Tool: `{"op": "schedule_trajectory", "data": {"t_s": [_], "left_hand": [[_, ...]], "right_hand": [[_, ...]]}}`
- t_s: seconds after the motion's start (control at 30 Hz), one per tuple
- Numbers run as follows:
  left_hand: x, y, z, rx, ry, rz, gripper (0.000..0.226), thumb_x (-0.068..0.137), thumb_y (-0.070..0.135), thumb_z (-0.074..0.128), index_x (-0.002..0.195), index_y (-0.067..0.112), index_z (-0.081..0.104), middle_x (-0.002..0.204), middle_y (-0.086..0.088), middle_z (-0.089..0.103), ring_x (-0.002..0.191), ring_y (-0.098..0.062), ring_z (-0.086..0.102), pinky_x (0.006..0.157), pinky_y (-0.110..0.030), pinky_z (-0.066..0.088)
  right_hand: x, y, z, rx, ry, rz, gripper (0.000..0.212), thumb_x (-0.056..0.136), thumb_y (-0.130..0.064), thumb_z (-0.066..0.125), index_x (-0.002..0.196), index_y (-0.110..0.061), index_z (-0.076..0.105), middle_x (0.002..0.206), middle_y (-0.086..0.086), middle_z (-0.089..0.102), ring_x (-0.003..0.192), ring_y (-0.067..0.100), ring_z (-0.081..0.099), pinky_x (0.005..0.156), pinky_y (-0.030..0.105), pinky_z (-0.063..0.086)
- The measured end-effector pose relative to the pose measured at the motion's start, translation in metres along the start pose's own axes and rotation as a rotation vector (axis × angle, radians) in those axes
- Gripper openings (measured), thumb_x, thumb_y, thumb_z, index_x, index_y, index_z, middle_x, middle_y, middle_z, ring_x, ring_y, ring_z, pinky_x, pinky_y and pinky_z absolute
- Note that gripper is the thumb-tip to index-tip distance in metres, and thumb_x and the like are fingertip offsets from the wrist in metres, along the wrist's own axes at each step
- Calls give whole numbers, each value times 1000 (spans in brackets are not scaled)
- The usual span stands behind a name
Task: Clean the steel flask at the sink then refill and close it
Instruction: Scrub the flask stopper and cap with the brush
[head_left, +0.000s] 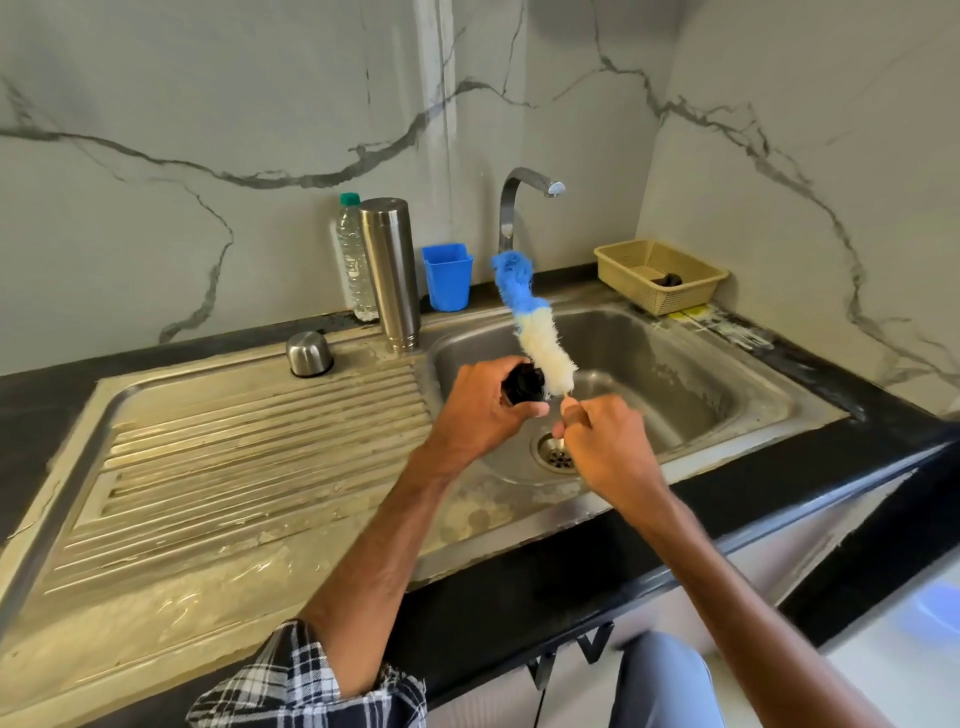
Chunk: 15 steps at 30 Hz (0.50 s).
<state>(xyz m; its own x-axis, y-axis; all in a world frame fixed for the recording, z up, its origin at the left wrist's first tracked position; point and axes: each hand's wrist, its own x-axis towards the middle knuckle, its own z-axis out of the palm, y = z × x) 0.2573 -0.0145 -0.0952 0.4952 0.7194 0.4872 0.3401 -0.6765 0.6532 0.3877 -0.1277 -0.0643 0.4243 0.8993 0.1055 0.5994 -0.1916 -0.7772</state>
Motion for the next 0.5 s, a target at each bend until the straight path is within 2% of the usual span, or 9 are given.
{"op": "schedule_trajectory", "data": {"t_s": [0.1, 0.13, 0.2, 0.23, 0.27, 0.33, 0.4, 0.5], "left_hand": [[0, 10, 6, 16, -48, 36, 59, 75, 69, 69, 104, 18, 72, 81, 8, 72, 72, -11, 67, 68, -34, 55], [0, 11, 8, 21, -49, 37, 59, 75, 70, 69, 103, 18, 72, 80, 8, 72, 71, -10, 66, 67, -32, 54], [0, 7, 5, 43, -1, 6, 57, 73, 65, 69, 106, 18, 73, 83, 9, 73, 70, -3, 63, 70, -27, 53], [1, 3, 2, 54, 21, -13, 54, 74, 60, 72, 108, 18, 74, 85, 10, 74, 70, 0, 62, 71, -25, 53], [2, 2, 0, 63, 27, -17, 50, 75, 54, 75, 110, 18, 74, 86, 11, 74, 69, 2, 61, 72, -24, 53], [3, 5, 0, 90, -2, 25, 45, 81, 50, 79, 113, 18, 73, 86, 11, 73, 69, 3, 60, 71, -21, 52], [3, 5, 2, 117, -26, 42, 47, 83, 54, 77, 112, 16, 72, 85, 8, 73, 68, -3, 61, 68, -24, 51], [2, -3, 1, 172, -19, -29, 45, 79, 55, 76, 105, 19, 70, 84, 7, 71, 73, -13, 63, 71, -36, 55]], "right_hand": [[6, 0, -7, 25, 30, 25, 36, 101, -18, 48, 76, -1, 68, 69, 10, 65, 57, 18, 56, 41, 13, 36], [7, 0, -8, 23, 31, 22, 35, 101, -17, 49, 77, -1, 68, 69, 7, 63, 56, 16, 55, 41, 13, 37], [1, 1, -2, -18, 5, 9, 36, 101, -18, 49, 74, -3, 66, 67, 4, 62, 53, 13, 53, 44, 17, 39], [-2, 3, 2, -37, -6, 3, 37, 101, -19, 48, 71, -3, 63, 68, 5, 64, 54, 17, 55, 49, 24, 45], [-3, 6, 4, -43, -10, 6, 38, 101, -20, 47, 71, -3, 63, 71, 8, 67, 58, 21, 60, 56, 31, 50], [2, 7, 2, -13, 7, 42, 36, 101, -20, 45, 77, -3, 67, 79, 10, 72, 69, 26, 68, 63, 35, 53], [5, 6, 1, 0, 11, 46, 35, 100, -18, 46, 79, -3, 68, 79, 11, 72, 69, 25, 68, 60, 32, 51], [-3, 13, 9, -70, -30, 20, 36, 102, -20, 48, 74, -2, 62, 72, 11, 68, 54, 19, 56, 49, 29, 44]]}}
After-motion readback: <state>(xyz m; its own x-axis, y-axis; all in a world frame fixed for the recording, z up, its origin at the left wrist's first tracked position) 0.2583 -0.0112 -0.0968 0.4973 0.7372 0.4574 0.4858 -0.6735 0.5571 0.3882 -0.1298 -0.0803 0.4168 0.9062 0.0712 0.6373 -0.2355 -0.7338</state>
